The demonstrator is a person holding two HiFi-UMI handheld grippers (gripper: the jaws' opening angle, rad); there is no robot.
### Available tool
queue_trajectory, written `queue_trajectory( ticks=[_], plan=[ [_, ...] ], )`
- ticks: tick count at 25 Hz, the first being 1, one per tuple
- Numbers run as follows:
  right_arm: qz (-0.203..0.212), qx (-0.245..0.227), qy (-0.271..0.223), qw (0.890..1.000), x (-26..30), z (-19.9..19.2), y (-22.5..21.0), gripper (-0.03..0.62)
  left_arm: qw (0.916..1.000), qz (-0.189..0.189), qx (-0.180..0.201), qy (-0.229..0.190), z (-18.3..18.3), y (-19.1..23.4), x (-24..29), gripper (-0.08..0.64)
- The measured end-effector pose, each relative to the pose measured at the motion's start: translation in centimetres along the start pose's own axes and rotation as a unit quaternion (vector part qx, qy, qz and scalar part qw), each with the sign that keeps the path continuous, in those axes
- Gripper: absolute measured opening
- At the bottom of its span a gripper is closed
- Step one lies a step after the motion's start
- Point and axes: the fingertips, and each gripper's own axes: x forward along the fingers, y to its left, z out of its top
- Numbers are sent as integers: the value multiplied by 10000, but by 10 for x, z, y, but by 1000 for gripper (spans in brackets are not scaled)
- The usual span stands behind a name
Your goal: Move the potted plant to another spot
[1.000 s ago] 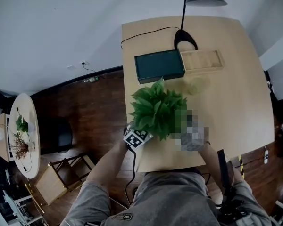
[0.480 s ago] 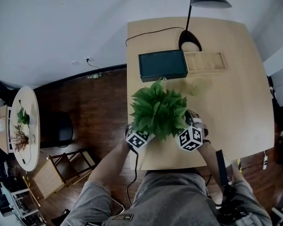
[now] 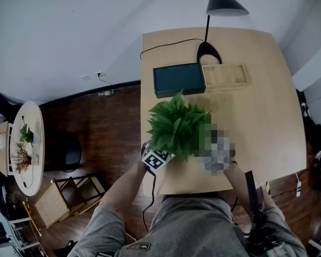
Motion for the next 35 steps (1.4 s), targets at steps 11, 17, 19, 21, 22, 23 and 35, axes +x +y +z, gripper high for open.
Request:
queue_trajectory(
  ticks=[11, 17, 19, 21, 22, 23, 35],
  plan=[
    [-102, -267, -316, 9991, -77, -6, -39, 289, 9996, 155, 37, -235, 77, -37, -1, 288],
    [-130, -367, -393, 9985, -111, -9, -51, 287, 9992, 200, 35, -343, 107, -56, -4, 287],
    [-142, -417, -410, 9982, -123, -13, -55, 286, 9990, 218, 43, -391, 117, -64, -2, 287],
    [-146, -428, -434, 9980, -134, -17, -59, 285, 9988, 254, 72, -422, 126, -72, 0, 287],
    [-150, -423, -443, 9980, -138, -19, -60, 285, 9987, 265, 85, -429, 130, -75, 0, 287],
    [-159, -417, -445, 9980, -142, -19, -61, 285, 9987, 268, 93, -430, 132, -78, -1, 287],
    [-352, -148, -230, 9990, -180, -23, -45, 284, 9986, -118, 228, -455, 147, -114, -15, 284]
  ],
)
